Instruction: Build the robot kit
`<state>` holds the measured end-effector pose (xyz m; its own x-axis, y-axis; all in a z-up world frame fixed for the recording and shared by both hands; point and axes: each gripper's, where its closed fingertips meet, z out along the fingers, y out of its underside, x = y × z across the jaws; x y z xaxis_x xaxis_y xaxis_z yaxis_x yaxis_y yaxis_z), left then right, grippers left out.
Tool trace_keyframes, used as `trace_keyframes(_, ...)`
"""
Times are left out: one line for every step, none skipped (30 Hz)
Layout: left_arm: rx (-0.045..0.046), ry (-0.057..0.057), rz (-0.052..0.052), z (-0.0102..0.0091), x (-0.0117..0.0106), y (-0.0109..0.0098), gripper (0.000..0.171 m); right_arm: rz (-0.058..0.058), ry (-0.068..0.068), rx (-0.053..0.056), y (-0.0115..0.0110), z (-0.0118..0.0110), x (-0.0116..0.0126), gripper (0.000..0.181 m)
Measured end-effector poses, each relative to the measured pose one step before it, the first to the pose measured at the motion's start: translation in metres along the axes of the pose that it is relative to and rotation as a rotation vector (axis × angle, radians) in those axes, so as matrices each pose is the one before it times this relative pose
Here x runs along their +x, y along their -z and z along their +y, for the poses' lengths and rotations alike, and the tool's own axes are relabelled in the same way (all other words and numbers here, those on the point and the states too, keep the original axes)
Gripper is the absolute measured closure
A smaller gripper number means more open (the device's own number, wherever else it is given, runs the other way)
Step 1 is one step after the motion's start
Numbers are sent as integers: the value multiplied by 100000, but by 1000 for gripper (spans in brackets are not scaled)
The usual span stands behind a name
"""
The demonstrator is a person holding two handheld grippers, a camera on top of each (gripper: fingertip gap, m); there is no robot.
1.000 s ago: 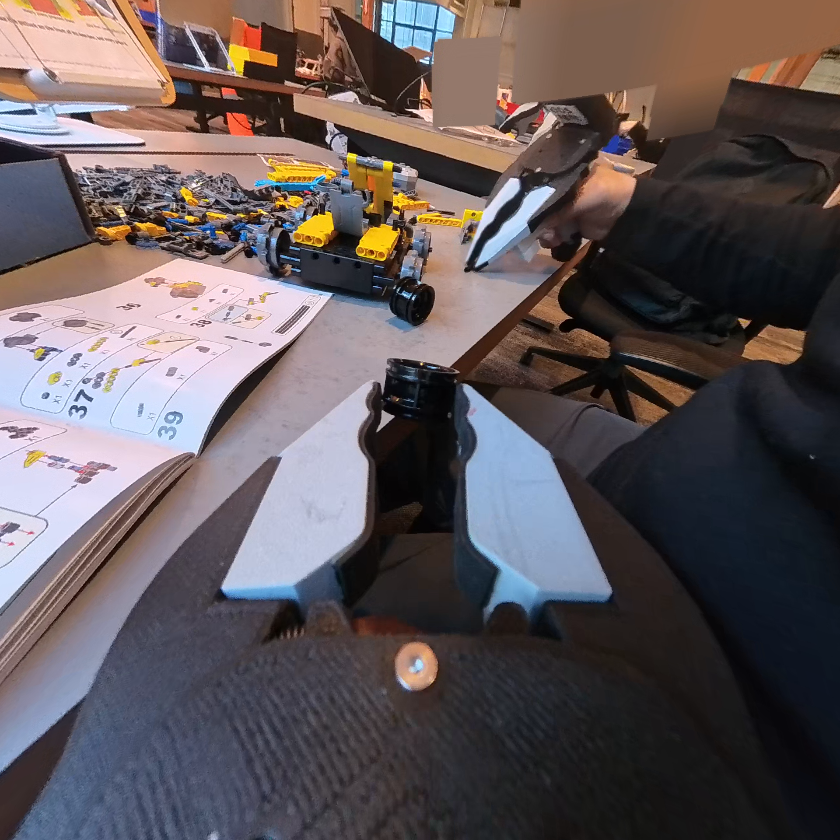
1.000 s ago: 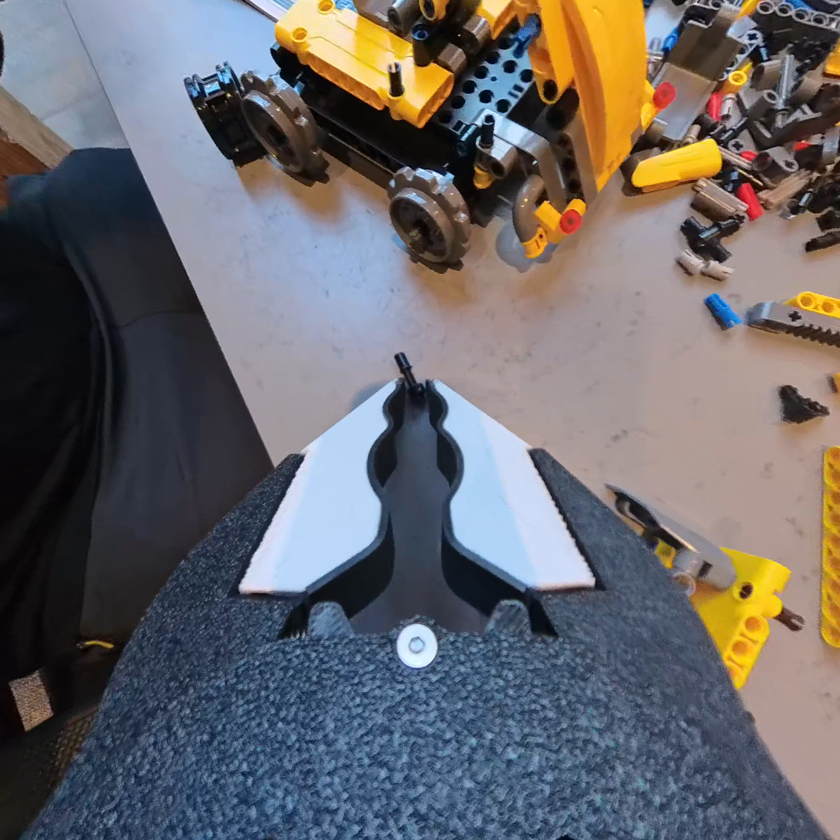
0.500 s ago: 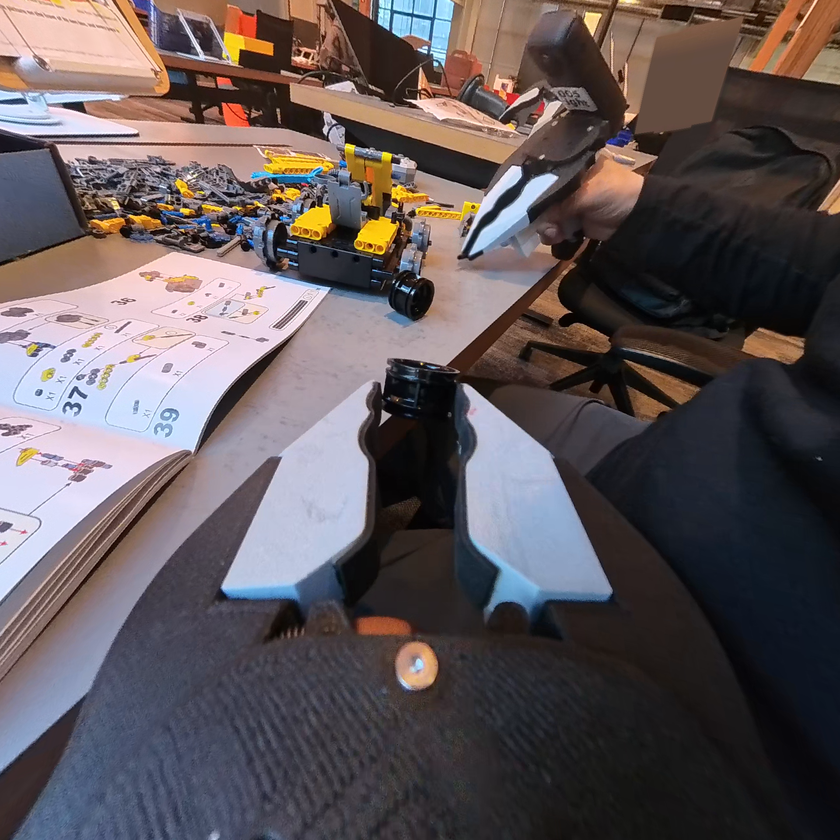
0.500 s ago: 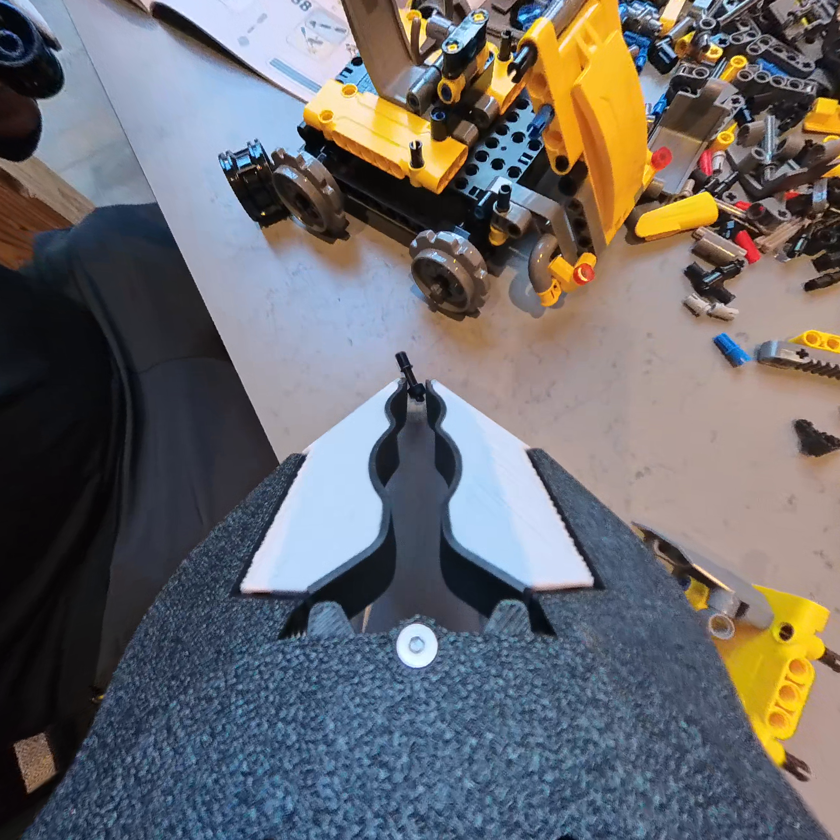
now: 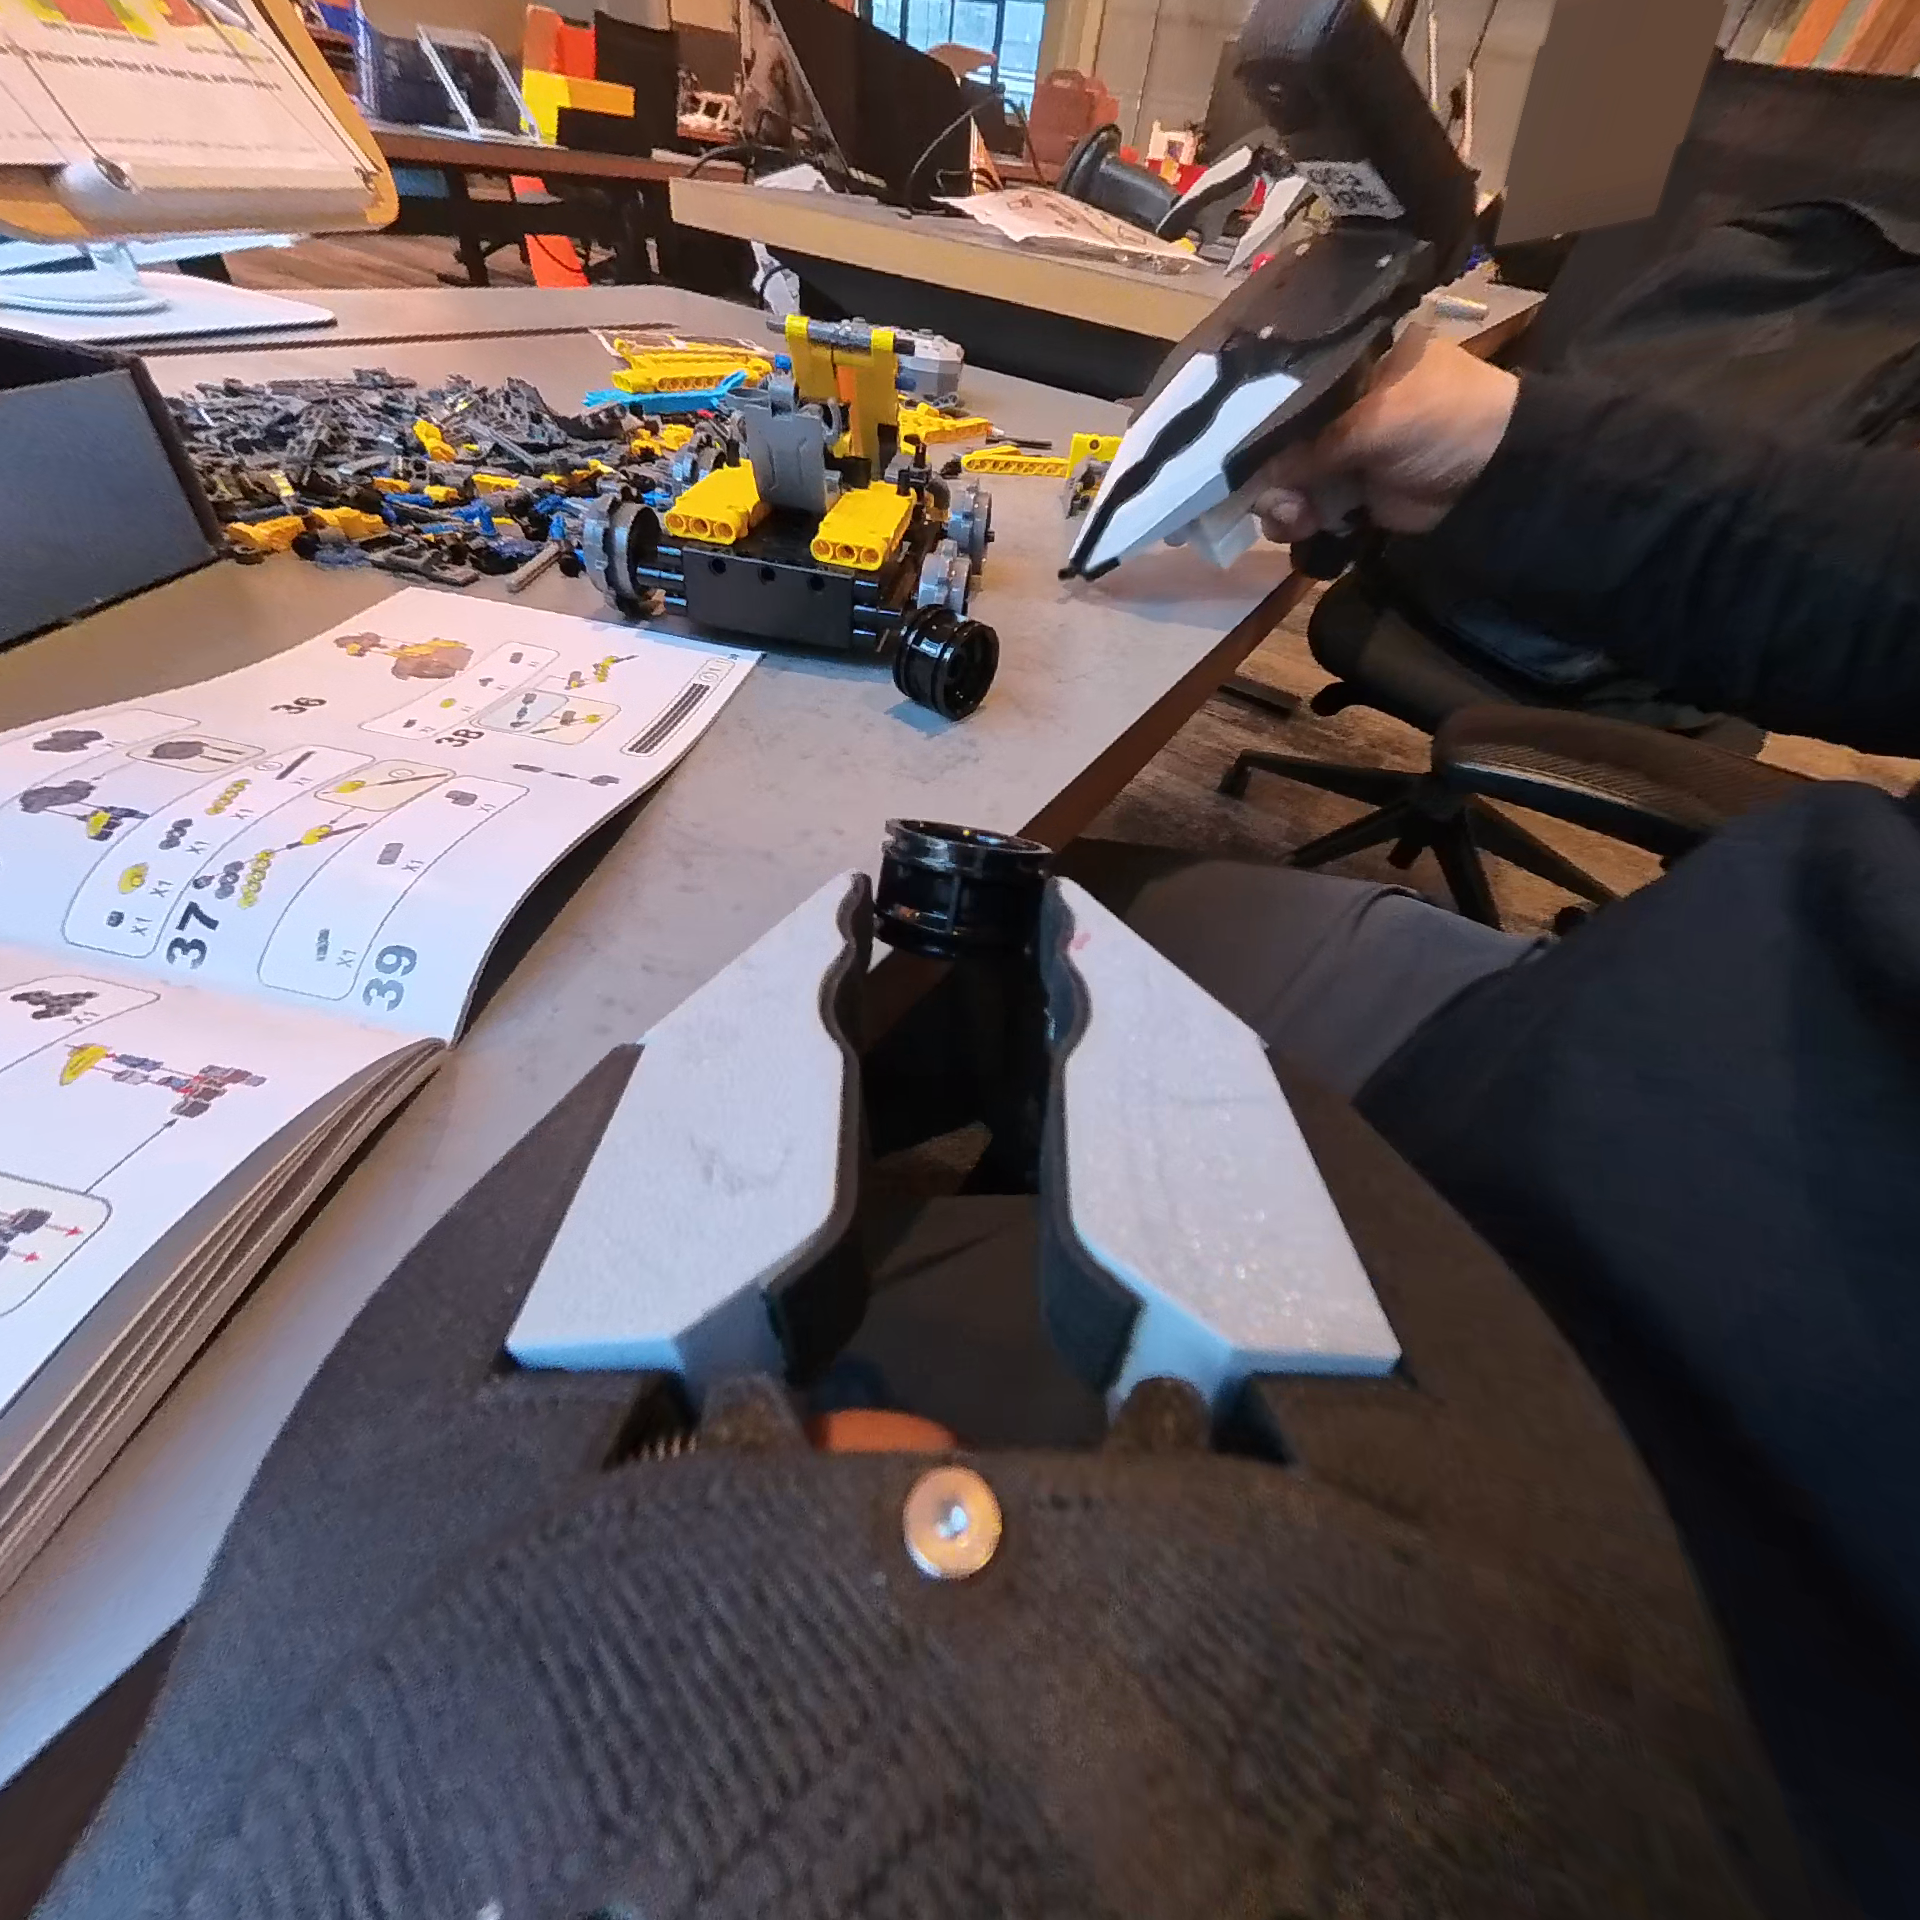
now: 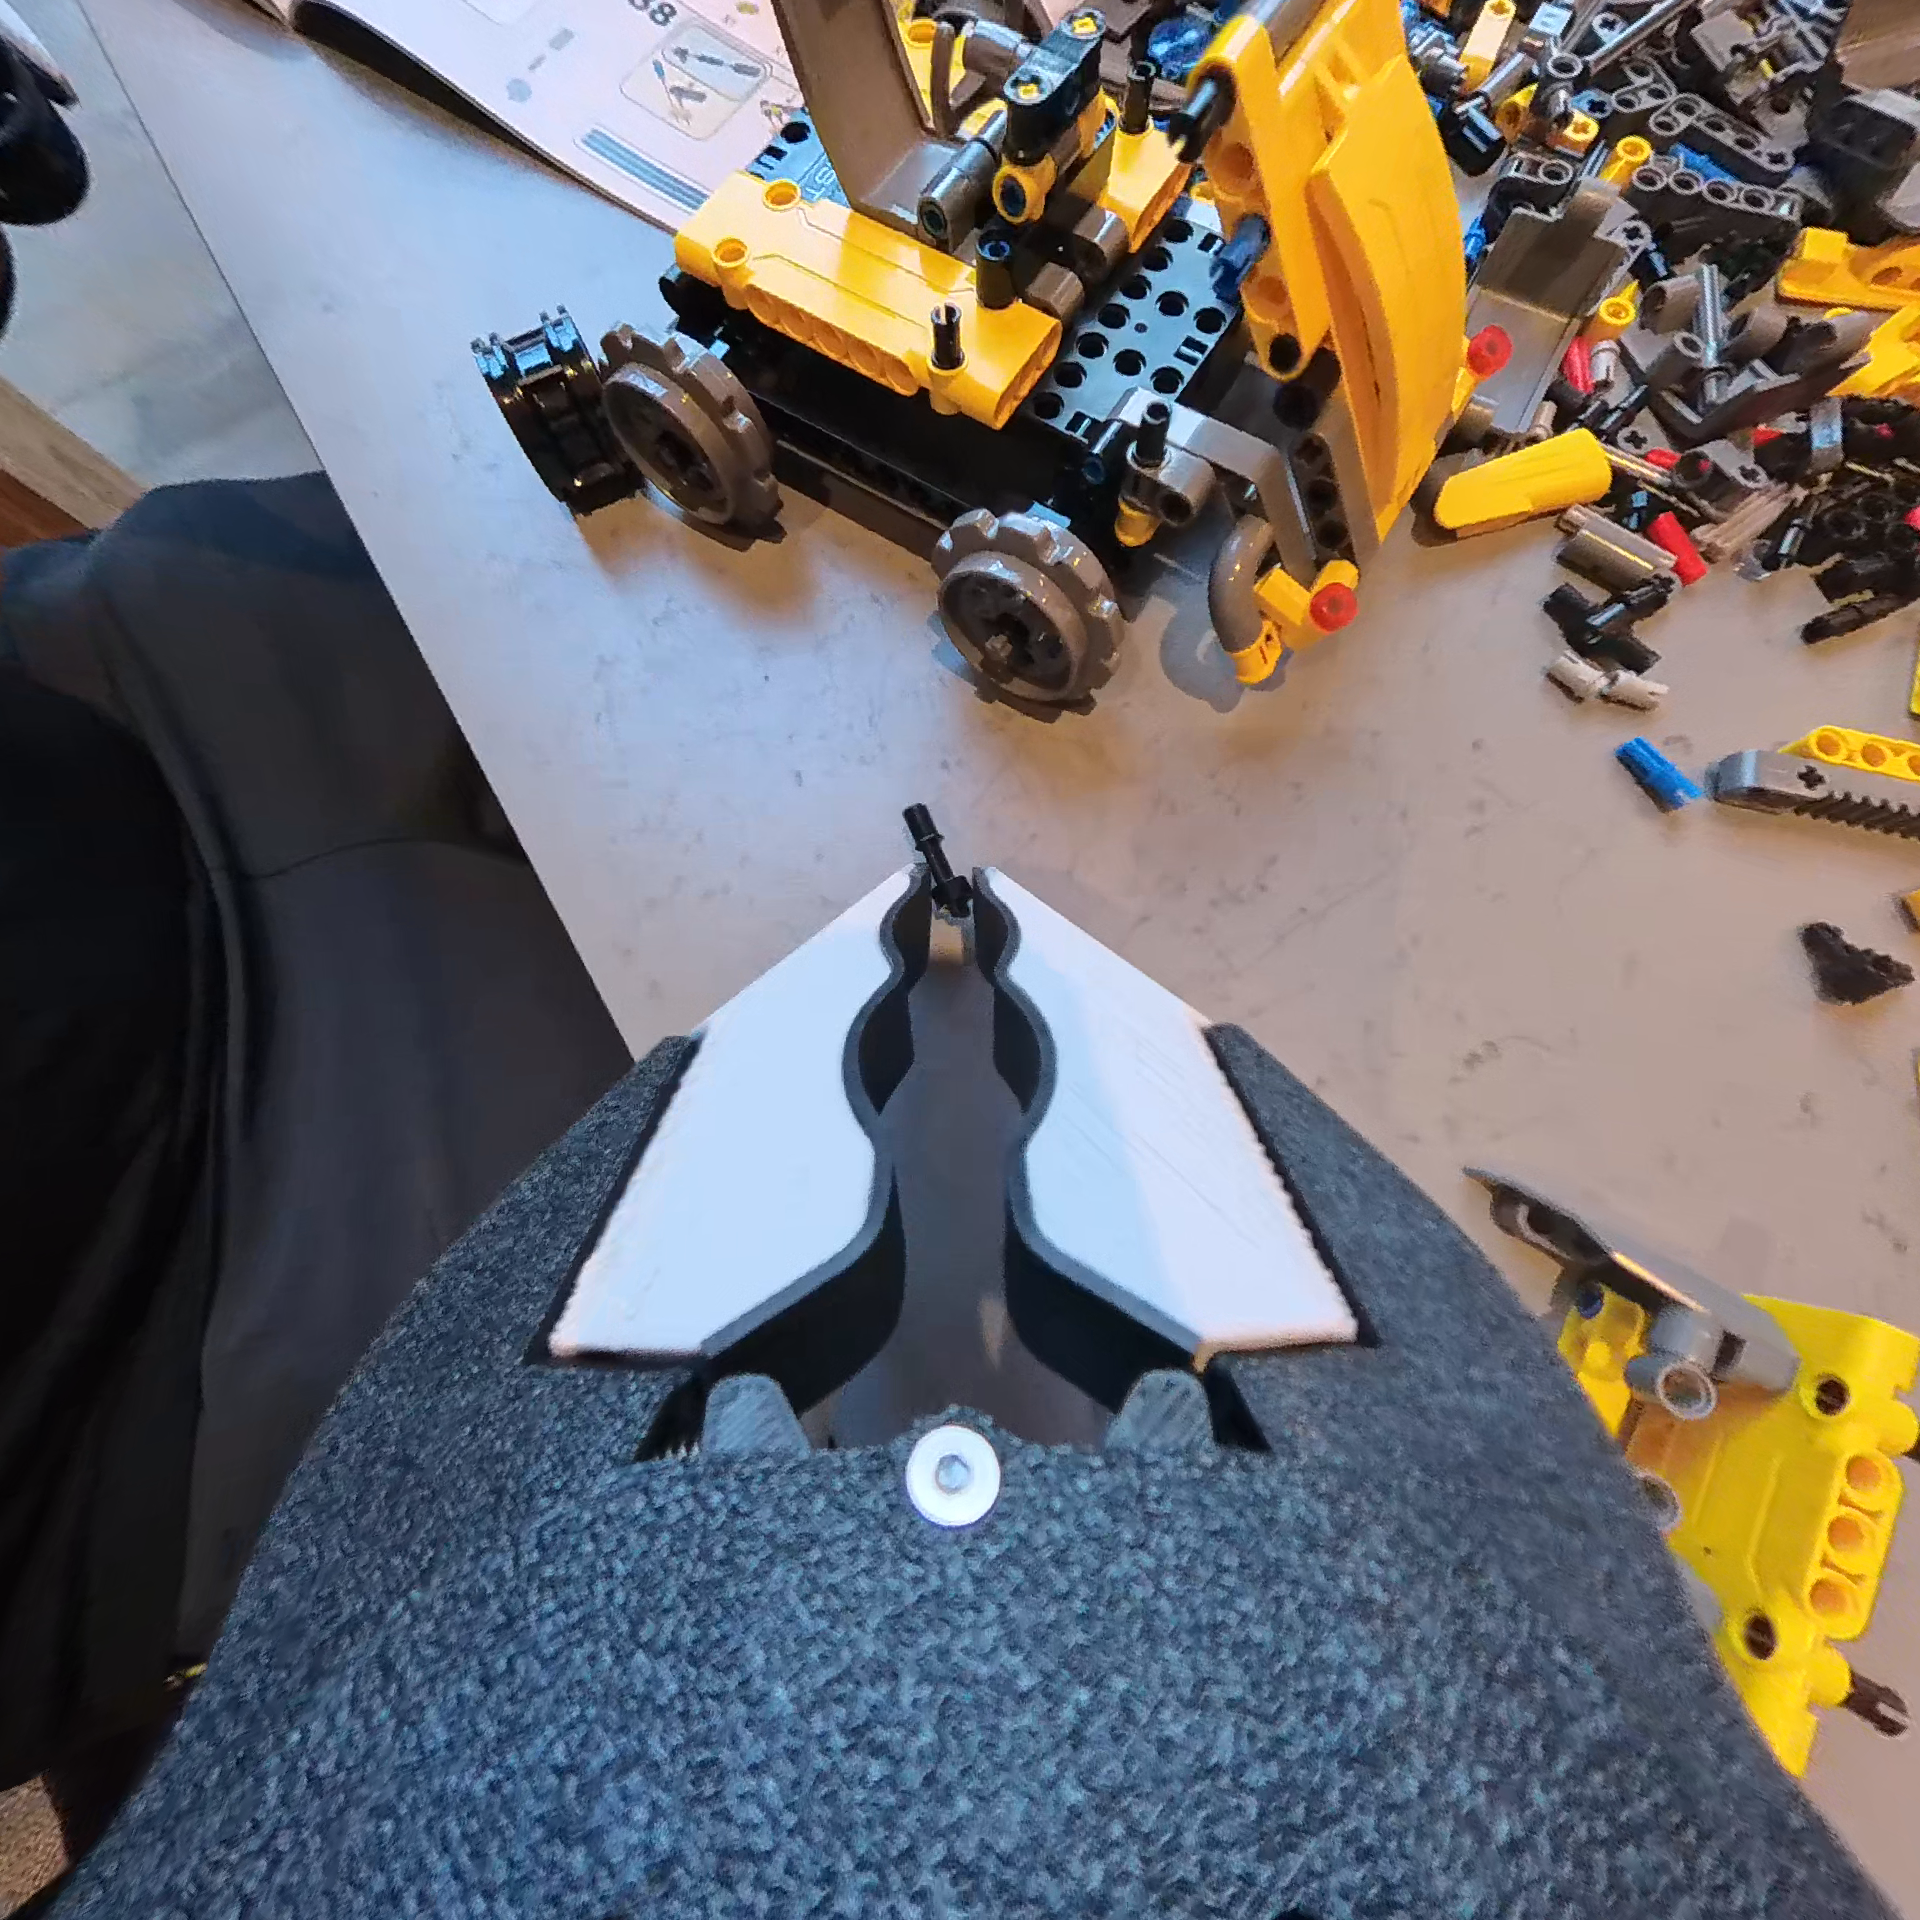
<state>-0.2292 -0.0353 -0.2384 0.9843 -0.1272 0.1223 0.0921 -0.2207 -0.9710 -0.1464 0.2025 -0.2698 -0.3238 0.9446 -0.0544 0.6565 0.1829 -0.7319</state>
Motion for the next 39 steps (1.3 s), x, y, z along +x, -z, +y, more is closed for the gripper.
trace_keyframes(64,-76,-201,-21,-46,41,141,337,303,-85,-31,-47,27,174)
trace_keyframes(108,68,-213,-20,-58,39,141,261,-45,99,-7,-55,42,174)
trace_keyframes(266,239,-217,-42,-65,41,141,343,-368,252,2,-75,77,174)
trace_keyframes(369,436,-167,-51,-67,24,141,-18,-521,525,43,-127,23,174)
trace_keyframes(230,620,-140,-23,-77,-6,141,-464,-427,874,92,-215,-78,174)
trace_keyframes(-51,770,-43,13,-61,-46,141,-743,-213,1375,149,-346,-183,174)
trace_keyframes(-68,742,141,15,-9,-59,141,-964,-97,1780,193,-506,-308,174)
trace_keyframes(-143,417,215,21,37,-70,141,-1241,248,2109,228,-698,-492,174)
trace_keyframes(-281,-204,22,9,32,-61,141,-1416,1101,2387,196,-852,-689,174)
trace_keyframes(-376,-758,-545,8,-16,-70,141,-1123,1881,2285,70,-899,-730,174)
trace_keyframes(-345,-1091,-530,-24,5,-80,141,-791,2041,1553,-108,-776,-691,174)
trace_keyframes(-309,-1037,-36,-21,77,-84,141,-1156,1645,488,-268,-612,-722,174)
trace_keyframes(-176,-845,233,-44,113,-50,141,-1813,1278,421,-380,-613,-829,174)
trace_keyframes(-66,-600,210,-39,112,1,141,-2288,1178,1248,-445,-787,-991,174)
trace_keyframes(81,-416,17,-33,68,81,141,-2817,1012,1788,-516,-930,-1132,174)
trace_keyframes(381,-263,-291,-88,0,160,141,-2993,855,1953,-609,-981,-1188,173)
trace_keyframes(618,133,-436,-142,-42,217,141,-2726,899,1798,-737,-934,-1148,173)
trace_keyframes(824,766,-542,-172,-93,293,141,-2466,960,1366,-849,-817,-1047,173)
trace_keyframes(808,1353,-657,-150,-117,335,141,-2070,887,832,-945,-655,-892,173)
trace_keyframes(724,1695,-569,-77,-115,380,141,-1602,934,-51,-987,-425,-699,174)
trace_keyframes(425,1812,-84,7,-67,403,141,-1102,1287,-596,-942,-274,-504,174)
trace_keyframes(152,1556,-311,34,-115,444,141,-629,1448,-539,-852,-223,-349,174)
trace_keyframes(9,552,-1175,23,-260,476,141,-716,728,-677,-756,-177,-247,174)
trace_keyframes(-368,-887,-1760,-19,-328,452,141,-1227,-552,-683,-690,-219,-207,174)
trace_keyframes(-389,-1656,-1608,-120,-326,411,141,-1453,-1361,-341,-658,-332,-192,174)
trace_keyframes(-2,-1565,-1501,-272,-352,376,141,-1101,-1267,-396,-660,-412,-151,174)
trace_keyframes(15,-1299,-1875,-305,-463,362,141,-248,-449,-1080,-714,-403,-61,174)
trace_keyframes(-197,-1244,-2354,-216,-582,386,141,523,634,-1864,-773,-334,-8,174)
trace_keyframes(-399,-1130,-2605,-59,-672,381,141,551,1554,-2549,-823,-257,-36,174)
trace_keyframes(-997,-255,-2288,156,-684,324,141,693,2184,-2964,-869,-176,-34,174)
trace_keyframes(-1478,995,-1203,323,-573,258,141,861,2363,-2929,-867,-132,-4,174)
trace_keyframes(-934,1883,-417,308,-500,209,141,238,1940,-2685,-856,-124,-32,174)
trace_keyframes(-47,2470,-23,205,-456,203,141,-364,1223,-2580,-832,-83,-32,174)
trace_keyframes(445,2861,434,95,-369,195,141,-481,581,-2071,-758,-126,43,174)
trace_keyframes(988,2825,982,-27,-256,203,141,-954,47,-1121,-668,-228,18,174)
trace_keyframes(1561,2190,1001,-138,-218,232,141,-1451,-354,-705,-562,-279,31,174)
trace_keyframes(1769,1548,559,-204,-237,234,141,-1097,-494,-556,-459,-292,144,174)
trace_keyframes(1415,1408,309,-163,-237,182,141,-896,-484,-370,-374,-281,222,174)
trace_keyframes(771,1491,268,-66,-204,106,141,-1101,-568,-335,-321,-274,225,174)
